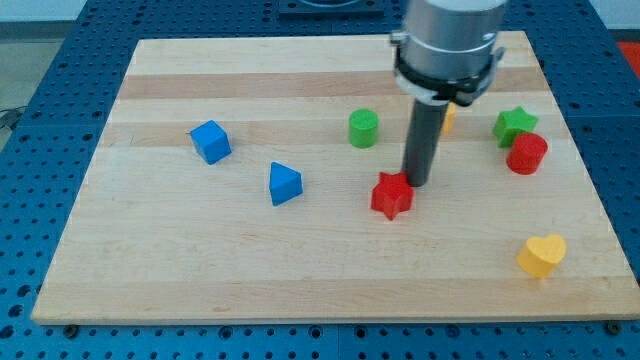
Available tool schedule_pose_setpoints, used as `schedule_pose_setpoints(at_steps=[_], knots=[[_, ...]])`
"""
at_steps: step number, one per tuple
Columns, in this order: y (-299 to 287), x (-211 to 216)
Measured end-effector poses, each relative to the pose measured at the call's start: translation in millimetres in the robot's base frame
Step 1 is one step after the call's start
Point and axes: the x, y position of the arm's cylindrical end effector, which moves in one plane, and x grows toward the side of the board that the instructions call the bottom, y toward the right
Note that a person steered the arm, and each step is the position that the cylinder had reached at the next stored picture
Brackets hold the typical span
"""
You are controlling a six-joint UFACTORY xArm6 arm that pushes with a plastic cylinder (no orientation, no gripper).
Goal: Push the red star towards right side
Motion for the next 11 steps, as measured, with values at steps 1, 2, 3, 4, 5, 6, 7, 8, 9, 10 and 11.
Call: schedule_pose_setpoints(at_steps=[1, 2, 3, 4, 5, 6, 7, 8, 9, 10, 11], knots=[[-1, 0], [-5, -14], [-58, 2], [-66, 4], [-63, 49], [-52, 59], [5, 55], [44, 52], [30, 59], [-31, 98], [-55, 91]])
